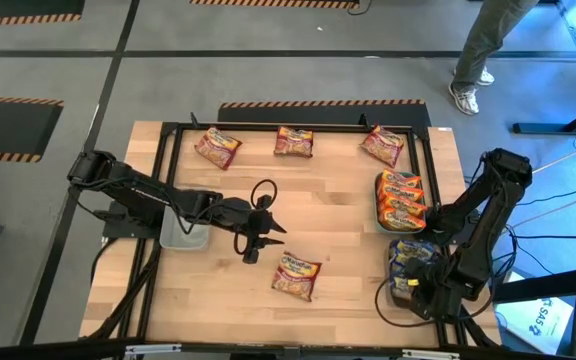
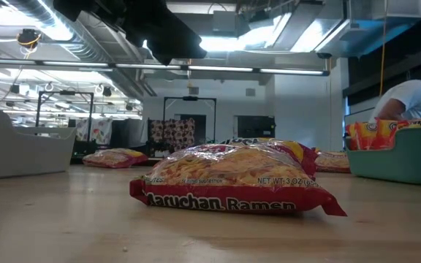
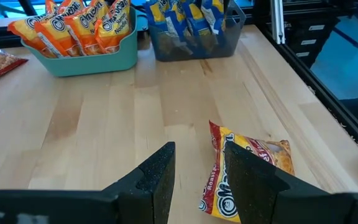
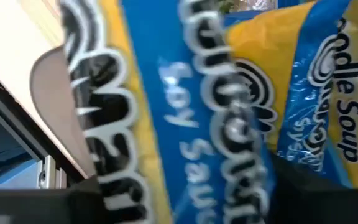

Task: Sort Maruchan noodles
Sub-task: Put the blue noodle pack into the black bin

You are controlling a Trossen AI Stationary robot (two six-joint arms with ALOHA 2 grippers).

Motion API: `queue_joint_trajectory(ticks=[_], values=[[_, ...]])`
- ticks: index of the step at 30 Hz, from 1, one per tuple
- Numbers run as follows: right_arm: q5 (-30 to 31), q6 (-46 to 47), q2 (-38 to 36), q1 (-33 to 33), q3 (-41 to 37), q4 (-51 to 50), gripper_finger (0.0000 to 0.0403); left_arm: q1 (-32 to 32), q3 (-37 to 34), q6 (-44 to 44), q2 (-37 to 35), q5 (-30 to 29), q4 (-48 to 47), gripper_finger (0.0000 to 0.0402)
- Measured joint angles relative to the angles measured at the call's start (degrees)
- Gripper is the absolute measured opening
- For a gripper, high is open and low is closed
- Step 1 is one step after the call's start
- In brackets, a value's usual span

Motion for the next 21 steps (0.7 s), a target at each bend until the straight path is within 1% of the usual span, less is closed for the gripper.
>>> queue_joint_trajectory(ticks=[2, 5, 7, 9, 15, 18, 21], values=[[-0.26, -0.04, 0.0, 0.0, 0.0, 0.05, 0.0239, 0.0, 0.0, 0.0, 0.0, 0.0, 0.0, 0.0134], [-3.17, -0.28, -0.2, -0.25, 0.0, -0.02, 0.0268, 0.0, 0.0, 0.0, 0.0, 0.0, -0.02, 0.0134], [-5.36, -0.2, -0.6, -1.01, 0.18, -0.27, 0.0278, 0.01, -0.01, 0.0, 0.0, 0.0, 0.0, 0.0134], [-5.5, -0.22, -1.12, -1.58, 1.05, -0.81, 0.0281, 0.02, -0.01, 0.0, 0.0, -0.01, -0.01, 0.0134], [-5.58, -0.15, -2.87, -1.64, 5.15, -5.09, 0.0265, 0.02, -0.01, 0.01, 0.0, -0.02, -0.02, 0.0134], [-6.46, 1.19, -3.21, -1.51, 7.38, -8.54, 0.0245, 0.02, -0.01, 0.02, 0.0, -0.02, -0.02, 0.0134], [-4.38, 0.79, -3.29, -1.51, 9.44, -9.98, 0.0215, 0.02, 0.0, 0.02, 0.0, -0.02, 0.0, 0.0134]])
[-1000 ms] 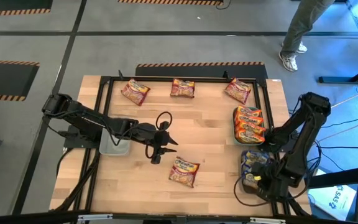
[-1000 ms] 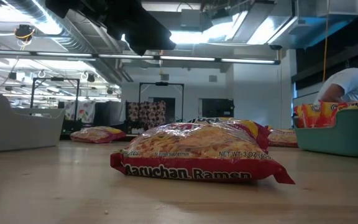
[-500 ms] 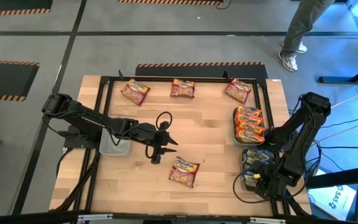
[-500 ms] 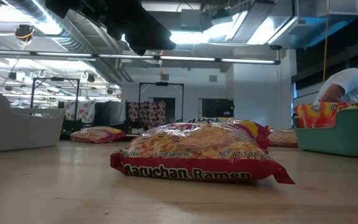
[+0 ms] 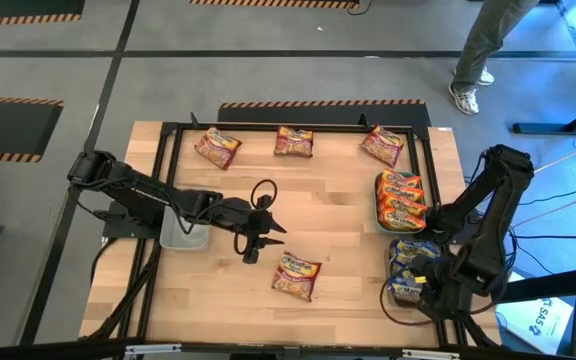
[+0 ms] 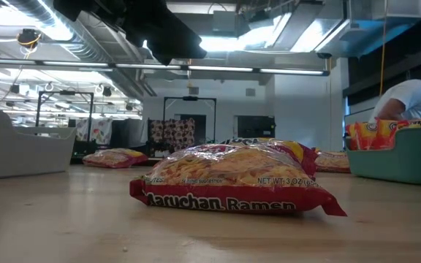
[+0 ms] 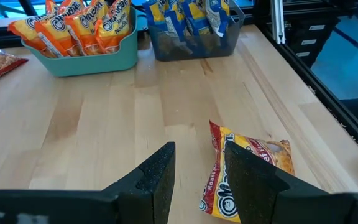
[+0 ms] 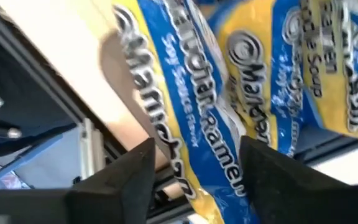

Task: Sort Maruchan noodles
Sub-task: Put the blue noodle pack into the black bin

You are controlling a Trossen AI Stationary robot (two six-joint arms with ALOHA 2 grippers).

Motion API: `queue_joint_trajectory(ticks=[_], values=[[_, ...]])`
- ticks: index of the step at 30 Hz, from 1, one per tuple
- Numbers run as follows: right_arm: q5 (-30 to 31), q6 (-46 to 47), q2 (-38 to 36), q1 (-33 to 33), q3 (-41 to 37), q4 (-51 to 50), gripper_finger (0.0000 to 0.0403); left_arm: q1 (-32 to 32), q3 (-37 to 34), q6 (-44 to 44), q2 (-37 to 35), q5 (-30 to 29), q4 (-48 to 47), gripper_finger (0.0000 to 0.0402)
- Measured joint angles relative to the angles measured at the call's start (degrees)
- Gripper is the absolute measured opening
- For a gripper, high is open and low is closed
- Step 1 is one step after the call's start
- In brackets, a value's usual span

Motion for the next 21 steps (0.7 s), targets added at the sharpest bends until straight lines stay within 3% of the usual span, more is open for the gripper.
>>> queue_joint_trajectory(ticks=[4, 13, 21], values=[[2.83, -1.49, -0.01, 0.0, 1.62, -1.19, 0.0162, 0.0, 0.0, 0.0, 0.0, 0.0, 0.0, 0.0134], [3.0, -4.74, -0.09, -0.02, 1.71, -1.0, 0.0041, 0.0, -0.01, 0.0, 0.0, 0.01, 0.0, 0.0134], [5.67, -5.21, -1.88, -0.02, 3.75, -1.39, 0.0001, 0.0, 0.0, 0.0, 0.0, 0.0, 0.02, 0.0134]])
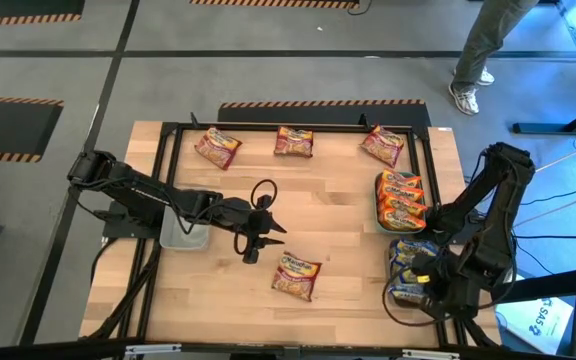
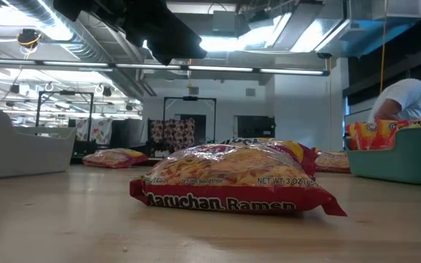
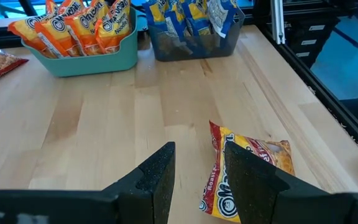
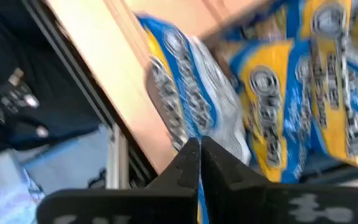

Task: Sort Maruchan noodles
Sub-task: Put the blue noodle pack into the black bin, then put the red noodle pack into the white bin

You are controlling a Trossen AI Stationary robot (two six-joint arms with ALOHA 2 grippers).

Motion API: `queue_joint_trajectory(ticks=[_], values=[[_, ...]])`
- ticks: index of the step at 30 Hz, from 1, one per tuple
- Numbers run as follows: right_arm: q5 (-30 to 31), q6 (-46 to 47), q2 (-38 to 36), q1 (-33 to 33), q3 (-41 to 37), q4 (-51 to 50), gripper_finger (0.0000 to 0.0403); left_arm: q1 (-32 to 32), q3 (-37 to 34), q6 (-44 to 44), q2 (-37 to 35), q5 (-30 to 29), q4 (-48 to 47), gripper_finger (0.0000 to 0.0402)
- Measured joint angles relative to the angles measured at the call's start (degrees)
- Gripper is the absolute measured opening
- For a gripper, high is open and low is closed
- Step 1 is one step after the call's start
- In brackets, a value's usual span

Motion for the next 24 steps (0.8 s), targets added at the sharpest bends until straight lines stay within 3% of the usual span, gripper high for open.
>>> queue_joint_trajectory(ticks=[4, 16, 21, 24], values=[[3.93, -0.11, 0.38, 0.0, -0.37, 1.94, 0.0002, 0.0, 0.0, 0.0, 0.0, 0.0, 0.0, 0.0134], [-0.77, -1.9, 2.54, -0.02, -5.85, 6.45, 0.0003, 0.0, 0.0, 0.0, 0.0, 0.0, 0.05, 0.0134], [-3.38, -2.07, 1.76, -0.97, -0.47, 1.08, 0.0003, 0.0, 0.0, -0.04, 0.0, 0.02, 2.03, 0.0134], [1.34, -2.94, 1.73, -2.04, 4.37, -3.63, 0.0003, 0.0, 0.0, -0.09, 0.0, 0.02, 2.62, 0.0134]])
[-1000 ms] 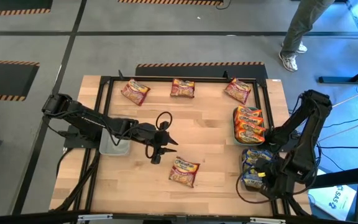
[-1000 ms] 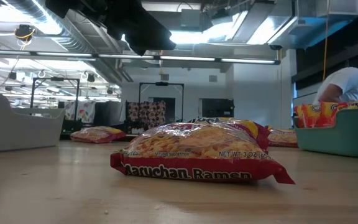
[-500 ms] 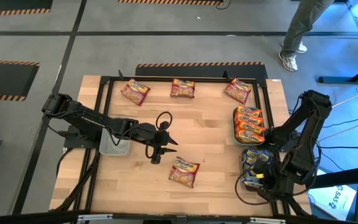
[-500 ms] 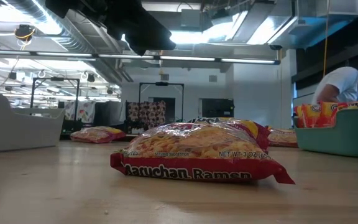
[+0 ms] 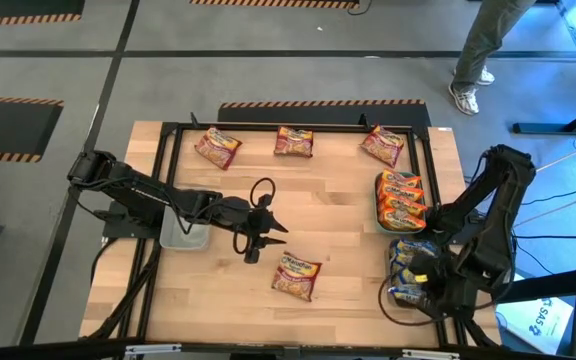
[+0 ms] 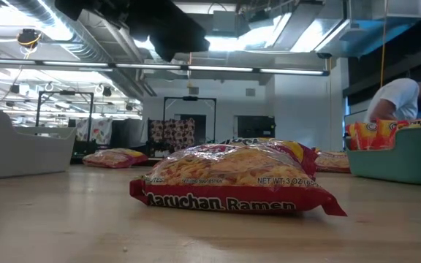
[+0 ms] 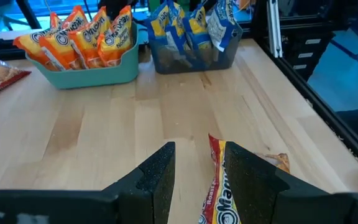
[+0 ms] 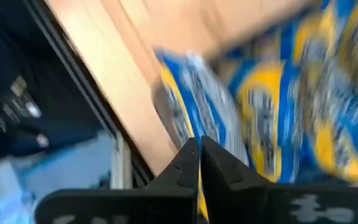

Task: Sort Maruchan noodles
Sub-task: Put the red noodle pack into the white bin

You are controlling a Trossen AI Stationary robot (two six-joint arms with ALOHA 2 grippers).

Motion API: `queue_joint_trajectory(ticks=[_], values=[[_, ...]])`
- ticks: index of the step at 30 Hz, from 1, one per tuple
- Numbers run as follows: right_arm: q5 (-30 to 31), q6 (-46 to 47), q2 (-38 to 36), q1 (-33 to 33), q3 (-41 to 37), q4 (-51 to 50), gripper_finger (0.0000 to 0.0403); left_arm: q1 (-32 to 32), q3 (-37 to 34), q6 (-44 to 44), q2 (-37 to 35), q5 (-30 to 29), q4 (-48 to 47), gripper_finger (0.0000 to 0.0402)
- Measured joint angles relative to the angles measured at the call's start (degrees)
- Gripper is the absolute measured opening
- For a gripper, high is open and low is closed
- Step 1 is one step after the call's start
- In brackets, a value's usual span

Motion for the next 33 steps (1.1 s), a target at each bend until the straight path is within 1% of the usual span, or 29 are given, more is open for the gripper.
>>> queue_joint_trajectory(ticks=[2, 4, 6, 7, 9, 10, 12, 14, 17, 19, 21, 23, 25, 27, 28, 30, 33], values=[[6.6, -3.3, 0.0, -1.39, 1.83, -0.35, 0.0003, 0.0, 0.0, -0.03, 0.0, 0.0, 0.07, 0.0134], [14.61, -9.72, 0.06, -3.37, 2.02, 1.41, 0.0003, 0.0, 0.0, -0.62, 0.08, 0.0, -0.09, 0.0134], [23.09, -17.18, 0.04, -5.39, 0.55, 5.97, 0.0003, 0.0, 0.02, -1.58, 0.96, 0.02, -0.01, 0.0134], [26.33, -21.28, 0.05, -6.58, -0.73, 8.77, 0.0003, 0.0, 0.0, -1.8, 1.28, 0.03, -0.77, 0.0134], [30.52, -29.08, 0.6, -9.4, -3.97, 15.94, 0.0003, 0.0, -0.02, -1.96, 2.36, 0.32, -0.41, 0.0134], [31.18, -32.69, 1.01, -11.11, -5.65, 19.66, 0.0003, 0.0, 0.04, -2.34, 2.93, 0.31, -0.42, 0.0134], [30.78, -39.11, 1.97, -14.48, -9.06, 26.51, 0.0004, 0.01, -0.02, -3.33, 3.78, 0.28, -0.7, 0.0134], [28.56, -44.17, 3.14, -18.39, -12.2, 33.91, 0.0013, 0.37, -0.02, -3.58, 4.05, -0.2, -0.27, 0.0134], [23.91, -49.59, 5.46, -23.85, -16.42, 44.3, 0.0049, 1.06, -0.02, -5.85, 4.04, -0.57, -0.71, 0.0146], [21.04, -51.62, 7.25, -26.77, -18.64, 51.03, 0.0087, 1.46, -0.02, -7.76, 4.04, -0.61, -2.21, 0.0162], [18.31, -53.1, 9.61, -29.35, -20.49, 57.72, 0.0134, 1.65, -0.02, -10.26, 4.06, -0.26, -4.96, 0.0183], [17.2, -53.86, 11.96, -31.38, -21.7, 62.91, 0.0184, 1.67, -0.02, -11.91, 4.87, 2.77, -7.3, 0.0202], [16.85, -54.17, 14.73, -33.31, -21.75, 66.5, 0.0234, 1.13, -0.02, -12.24, 6.01, 7.57, -8.72, 0.0217], [16.53, -54.19, 17.01, -35.25, -21.73, 68.4, 0.0279, -0.4, 0.0, -12.24, 7.87, 11.75, -7.11, 0.0224], [15.75, -54.24, 18.27, -36.39, -21.55, 69.75, 0.03, -1.45, 0.02, -12.22, 9.12, 12.44, -6.26, 0.0225], [13.26, -54.5, 20.05, -38.83, -21.48, 71.99, 0.0335, -3.43, -0.02, -12.24, 12.05, 12.11, -3.27, 0.0226], [8.35, -54.45, 22.04, -42.56, -21.44, 75.2, 0.0372, -5.27, 0.0, -12.21, 16.03, 11.78, 1.06, 0.0227]])
